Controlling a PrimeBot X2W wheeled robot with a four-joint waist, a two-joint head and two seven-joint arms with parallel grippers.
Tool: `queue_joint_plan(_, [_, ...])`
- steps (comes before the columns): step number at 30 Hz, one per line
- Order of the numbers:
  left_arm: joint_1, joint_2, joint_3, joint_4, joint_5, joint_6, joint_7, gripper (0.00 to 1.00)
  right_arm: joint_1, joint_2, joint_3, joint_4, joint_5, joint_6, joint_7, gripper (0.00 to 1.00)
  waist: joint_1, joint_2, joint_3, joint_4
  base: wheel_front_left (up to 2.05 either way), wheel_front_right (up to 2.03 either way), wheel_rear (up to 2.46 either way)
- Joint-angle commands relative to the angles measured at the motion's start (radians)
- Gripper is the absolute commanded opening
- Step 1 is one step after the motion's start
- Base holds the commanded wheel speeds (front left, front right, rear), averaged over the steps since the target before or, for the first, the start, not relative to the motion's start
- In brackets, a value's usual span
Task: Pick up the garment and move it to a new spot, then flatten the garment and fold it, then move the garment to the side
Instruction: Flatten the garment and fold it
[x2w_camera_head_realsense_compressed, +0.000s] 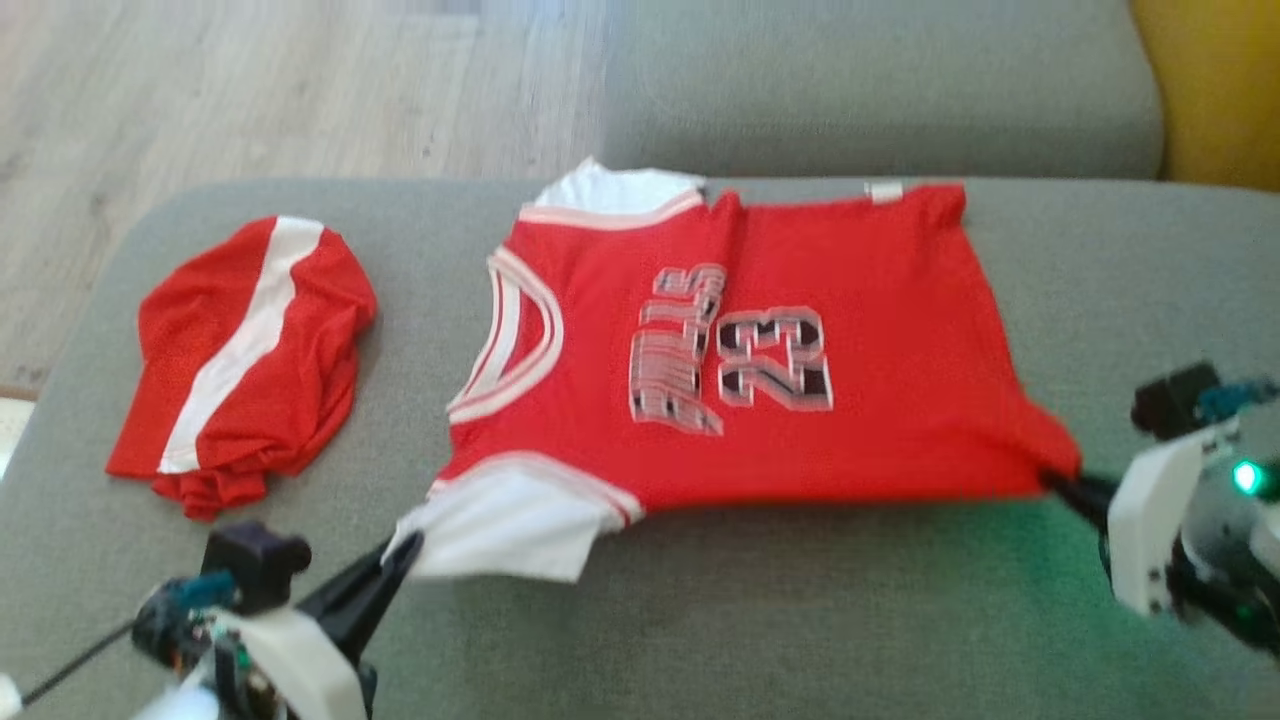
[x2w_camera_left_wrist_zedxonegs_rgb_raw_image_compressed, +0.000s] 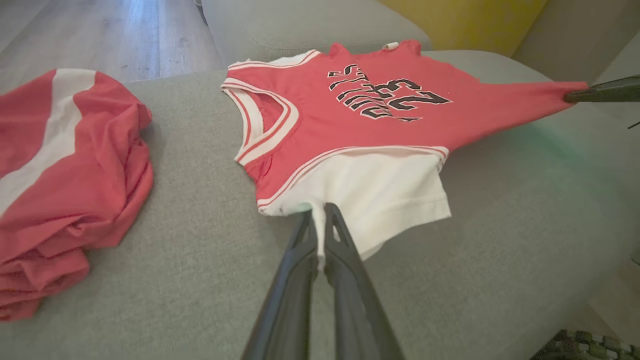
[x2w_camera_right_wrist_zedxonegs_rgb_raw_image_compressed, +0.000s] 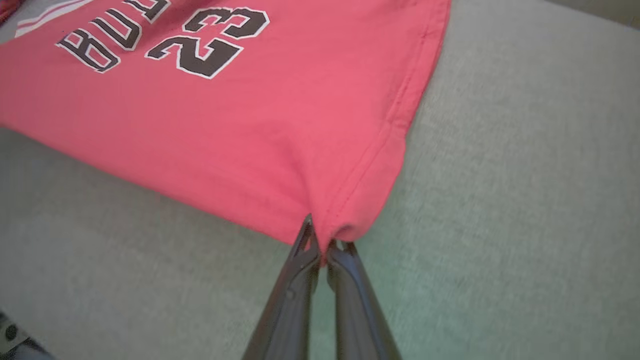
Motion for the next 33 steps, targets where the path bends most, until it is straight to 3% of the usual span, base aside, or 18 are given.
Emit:
queue_joint_plan(1, [-0.018, 0.064, 0.042, -0.059, -0.008, 0.022, 0.011, 0.00, 0.027, -0.072, 0.003, -0.055, 0.042, -0.001, 0.041, 0.00, 0.0002, -0.0001, -0.021, -0.003, 0.00, 0.00, 0.00])
queue_joint_plan(8, [0.023, 0.096, 0.054, -0.152, -0.017, 0.082, 0.031, 0.00, 0.072, -0.153, -0.017, -0.183, 0.118, -0.001, 0.139, 0.00, 0.0002, -0.0001, -0.018, -0.014, 0.00, 0.00, 0.00])
queue_joint_plan(16, [-0.058, 0.076, 0.075, -0.137, 0.014, 0.100, 0.029, 0.00, 0.013, -0.122, -0.082, -0.185, 0.080, -0.001, 0.147, 0.00, 0.0002, -0.0001, 0.051, -0.022, 0.00, 0.00, 0.00])
queue_joint_plan(20, [-0.149, 0.050, 0.073, -0.091, 0.040, 0.083, 0.048, 0.00, -0.038, -0.093, -0.116, -0.163, 0.046, -0.001, 0.161, 0.00, 0.0002, -0.0001, 0.103, -0.025, 0.00, 0.00, 0.00])
queue_joint_plan(33, [-0.448, -0.044, 0.019, 0.187, 0.117, -0.040, 0.113, 0.00, -0.163, 0.012, -0.141, -0.066, -0.067, -0.001, 0.195, 0.00, 0.0002, -0.0001, 0.217, -0.033, 0.00, 0.00, 0.00])
